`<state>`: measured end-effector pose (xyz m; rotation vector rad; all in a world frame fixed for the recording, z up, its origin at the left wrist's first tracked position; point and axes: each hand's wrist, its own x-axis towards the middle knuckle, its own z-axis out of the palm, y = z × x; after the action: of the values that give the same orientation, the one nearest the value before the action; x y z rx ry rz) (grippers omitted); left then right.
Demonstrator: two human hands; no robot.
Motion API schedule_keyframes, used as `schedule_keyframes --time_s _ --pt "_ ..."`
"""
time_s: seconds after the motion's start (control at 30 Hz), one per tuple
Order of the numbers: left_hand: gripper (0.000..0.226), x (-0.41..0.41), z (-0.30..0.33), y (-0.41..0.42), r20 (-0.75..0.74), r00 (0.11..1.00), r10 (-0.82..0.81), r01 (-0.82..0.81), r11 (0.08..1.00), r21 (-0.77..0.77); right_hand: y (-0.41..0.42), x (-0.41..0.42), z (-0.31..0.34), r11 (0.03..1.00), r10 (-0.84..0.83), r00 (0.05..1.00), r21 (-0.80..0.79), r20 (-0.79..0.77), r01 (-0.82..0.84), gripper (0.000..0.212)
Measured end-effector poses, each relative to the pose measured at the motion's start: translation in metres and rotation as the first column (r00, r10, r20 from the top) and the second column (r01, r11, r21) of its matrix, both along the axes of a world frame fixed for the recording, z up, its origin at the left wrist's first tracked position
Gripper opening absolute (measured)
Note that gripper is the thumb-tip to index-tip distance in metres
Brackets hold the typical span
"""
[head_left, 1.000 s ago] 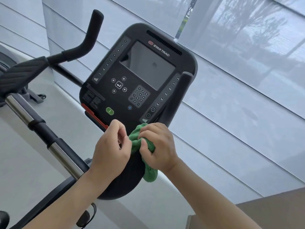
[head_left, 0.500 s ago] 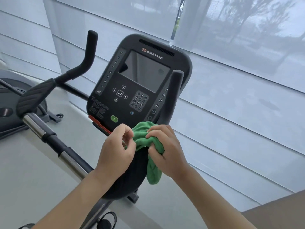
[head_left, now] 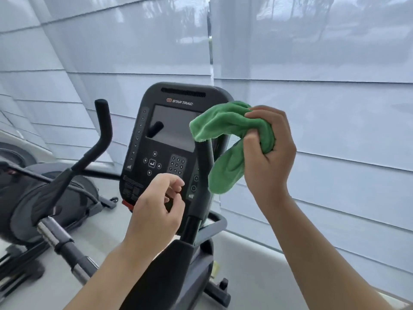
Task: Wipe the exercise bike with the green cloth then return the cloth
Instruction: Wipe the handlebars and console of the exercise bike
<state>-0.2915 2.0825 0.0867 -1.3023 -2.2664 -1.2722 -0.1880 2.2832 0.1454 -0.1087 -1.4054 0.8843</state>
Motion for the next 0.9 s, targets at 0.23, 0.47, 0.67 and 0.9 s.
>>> schedule_keyframes --time_s 0.23,0.47,0.67,0.9 --pt "0.03 0.009 -0.01 0.009 -0.021 0.999 0.032 -0.035 0.983 -0.179 0.006 -0.043 -0.032 0.984 0.164 0.969 -0.103 0.187 -0.146 0.033" --pt "0.035 0.018 -0.03 0.0 0.007 0.997 0.071 -0.065 0.948 -0.311 0.009 -0.059 -0.056 0.867 0.493 0.822 -0.237 0.287 -0.437 0.064" --pt "0.034 0.031 -0.047 0.003 0.022 0.992 0.128 -0.118 0.958 -0.261 0.007 -0.052 -0.082 0.872 0.485 0.827 -0.233 0.284 -0.431 0.059" --pt "0.03 0.035 -0.05 0.006 0.008 0.981 0.191 -0.185 0.958 -0.217 -0.002 -0.028 -0.127 0.906 0.424 0.821 -0.171 0.383 -0.388 0.062"
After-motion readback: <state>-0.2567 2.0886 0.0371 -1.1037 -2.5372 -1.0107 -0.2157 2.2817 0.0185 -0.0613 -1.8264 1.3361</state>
